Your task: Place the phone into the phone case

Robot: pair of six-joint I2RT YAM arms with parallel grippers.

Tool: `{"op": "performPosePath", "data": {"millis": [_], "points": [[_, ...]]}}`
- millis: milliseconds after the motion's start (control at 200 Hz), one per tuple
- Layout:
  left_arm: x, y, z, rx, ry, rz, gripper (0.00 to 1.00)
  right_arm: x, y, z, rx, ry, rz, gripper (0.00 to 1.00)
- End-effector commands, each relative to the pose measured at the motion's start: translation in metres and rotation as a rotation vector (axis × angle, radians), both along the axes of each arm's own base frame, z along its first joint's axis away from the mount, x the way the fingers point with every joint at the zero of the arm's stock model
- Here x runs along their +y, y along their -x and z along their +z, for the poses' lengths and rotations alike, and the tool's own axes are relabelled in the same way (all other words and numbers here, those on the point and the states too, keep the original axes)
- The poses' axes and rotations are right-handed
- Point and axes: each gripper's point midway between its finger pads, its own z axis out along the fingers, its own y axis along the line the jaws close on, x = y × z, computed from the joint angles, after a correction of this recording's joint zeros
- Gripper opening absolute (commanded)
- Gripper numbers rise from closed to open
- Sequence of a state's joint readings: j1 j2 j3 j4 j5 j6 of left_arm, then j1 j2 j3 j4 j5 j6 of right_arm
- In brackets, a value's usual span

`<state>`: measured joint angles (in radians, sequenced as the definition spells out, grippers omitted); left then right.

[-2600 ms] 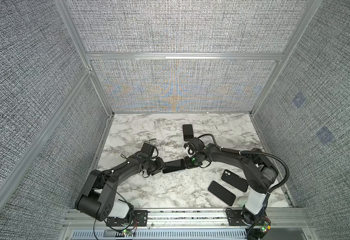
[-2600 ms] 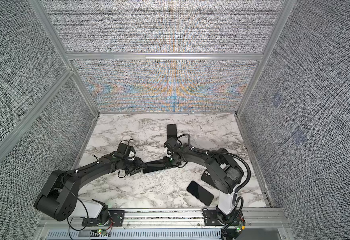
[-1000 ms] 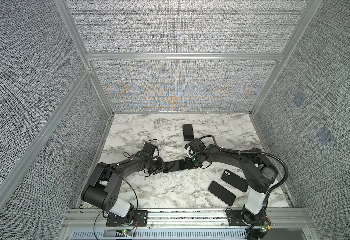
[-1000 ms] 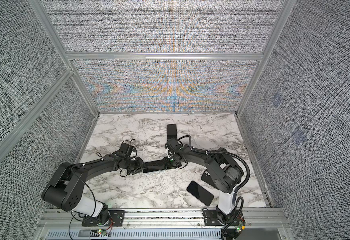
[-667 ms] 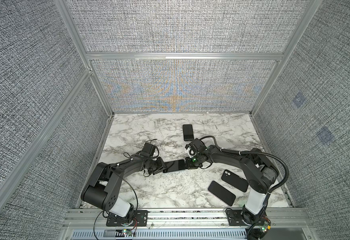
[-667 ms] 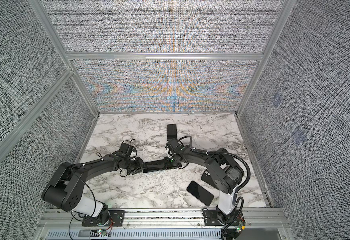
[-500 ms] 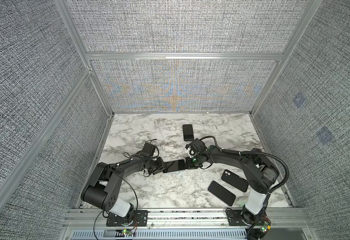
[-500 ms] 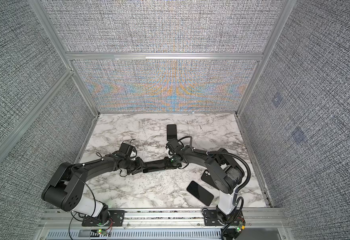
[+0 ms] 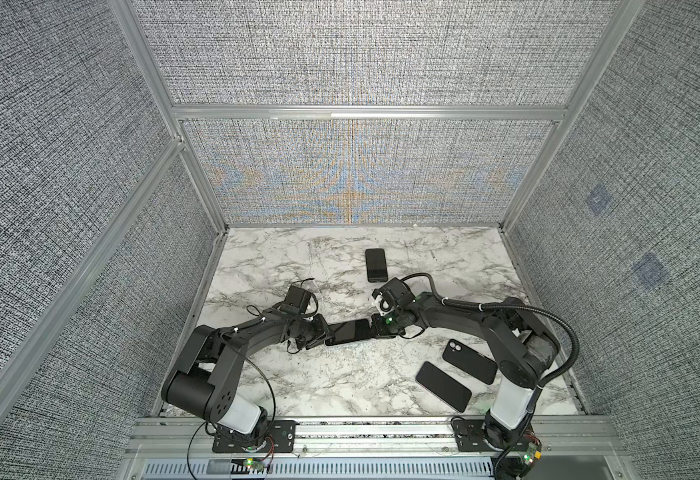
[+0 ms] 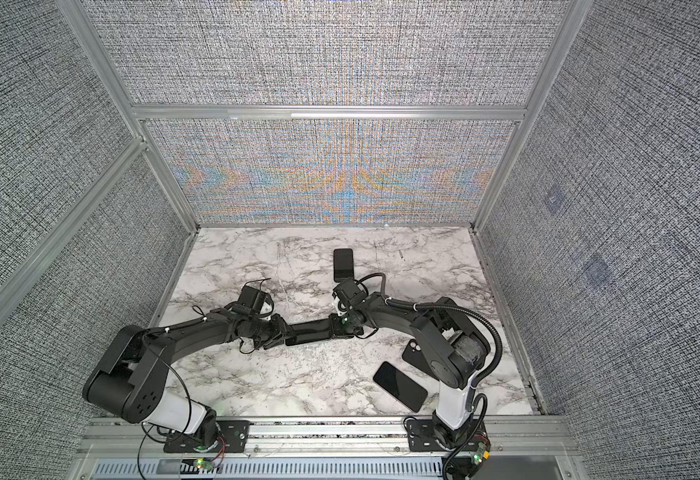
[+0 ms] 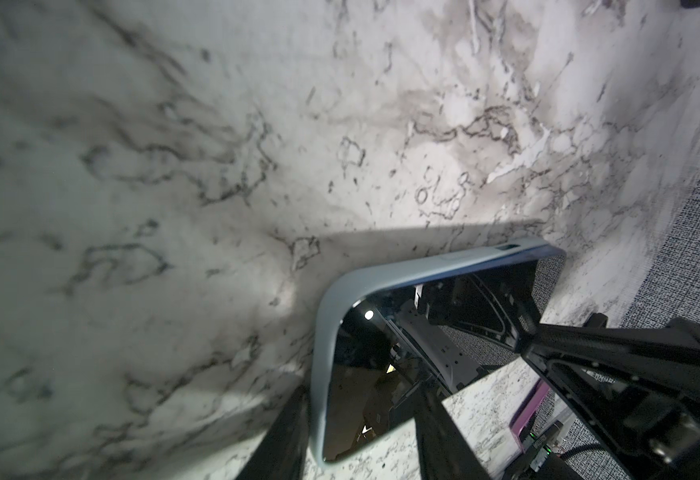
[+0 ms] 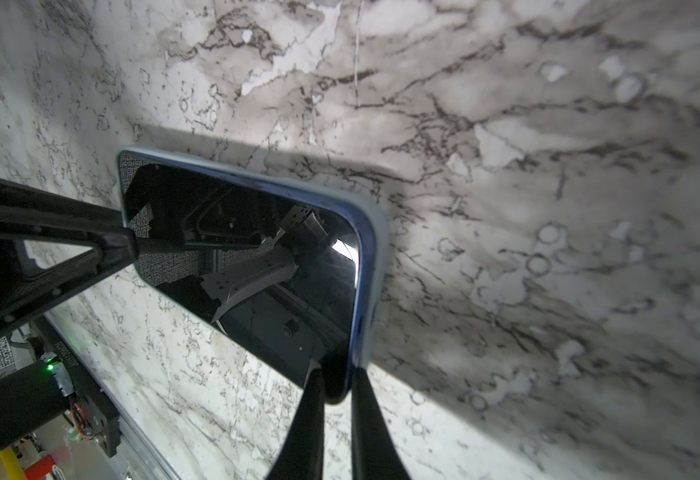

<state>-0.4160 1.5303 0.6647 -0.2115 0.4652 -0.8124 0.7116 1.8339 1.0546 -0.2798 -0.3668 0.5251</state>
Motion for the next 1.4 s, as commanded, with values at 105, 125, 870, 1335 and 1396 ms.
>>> {"op": "performPosePath", "data": {"millis": [105, 125, 870, 1335, 1396], "points": [[-0.003, -0.001, -0.002, -0.011, 0.011, -0.010, 0.43, 0.015, 0.015, -0.004, 0.026, -0.046, 0.061, 0.13], [-0.003, -0.001, -0.002, -0.011, 0.010, -0.011, 0.43, 0.015, 0.015, -0.003, 0.025, -0.046, 0.059, 0.13], [0.012, -0.027, 0.010, -0.046, -0.035, -0.021, 0.64, -0.006, 0.028, 0.017, -0.029, 0.003, 0.067, 0.17], [-0.005, 0.029, 0.021, -0.024, 0.064, -0.010, 0.70, 0.009, -0.040, 0.049, -0.219, 0.010, 0.175, 0.43], [-0.010, 0.030, 0.018, -0.021, 0.069, -0.017, 0.70, 0.014, -0.047, 0.044, -0.213, 0.004, 0.184, 0.45]]}}
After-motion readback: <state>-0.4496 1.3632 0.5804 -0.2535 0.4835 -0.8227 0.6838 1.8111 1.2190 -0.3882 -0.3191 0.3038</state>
